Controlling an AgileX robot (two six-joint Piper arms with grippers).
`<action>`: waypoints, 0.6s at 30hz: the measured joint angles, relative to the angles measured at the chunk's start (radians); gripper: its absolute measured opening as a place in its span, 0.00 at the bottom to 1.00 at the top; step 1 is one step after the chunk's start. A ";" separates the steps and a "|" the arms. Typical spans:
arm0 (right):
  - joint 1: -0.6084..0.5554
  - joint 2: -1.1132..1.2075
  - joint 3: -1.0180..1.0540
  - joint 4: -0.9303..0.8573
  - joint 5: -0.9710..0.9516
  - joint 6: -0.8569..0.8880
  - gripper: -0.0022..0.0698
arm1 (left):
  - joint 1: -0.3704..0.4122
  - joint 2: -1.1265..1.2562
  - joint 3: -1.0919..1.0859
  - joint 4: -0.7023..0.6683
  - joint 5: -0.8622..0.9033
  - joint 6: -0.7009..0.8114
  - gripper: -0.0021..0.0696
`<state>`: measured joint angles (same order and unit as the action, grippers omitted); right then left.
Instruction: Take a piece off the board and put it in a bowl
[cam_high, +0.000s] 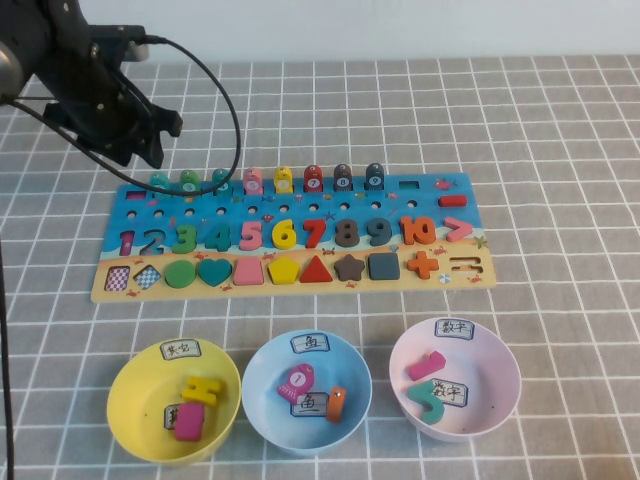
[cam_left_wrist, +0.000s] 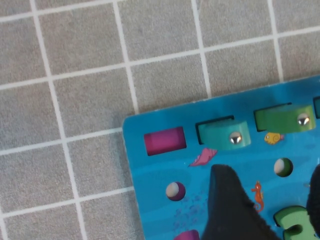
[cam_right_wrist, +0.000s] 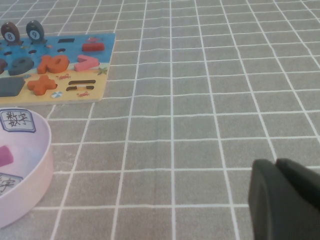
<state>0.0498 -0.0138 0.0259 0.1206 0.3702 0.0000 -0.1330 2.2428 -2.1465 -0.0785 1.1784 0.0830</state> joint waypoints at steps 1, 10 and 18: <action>0.000 0.000 0.000 0.000 0.000 0.000 0.01 | 0.000 0.000 0.000 0.000 -0.003 -0.002 0.44; 0.000 0.000 0.000 0.000 0.000 0.000 0.01 | 0.000 0.002 0.000 0.000 -0.025 -0.001 0.50; 0.000 0.000 0.000 0.000 0.000 0.000 0.01 | 0.001 0.023 -0.002 0.002 -0.051 -0.025 0.51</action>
<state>0.0498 -0.0138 0.0259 0.1206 0.3702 0.0000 -0.1317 2.2655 -2.1485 -0.0767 1.1278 0.0579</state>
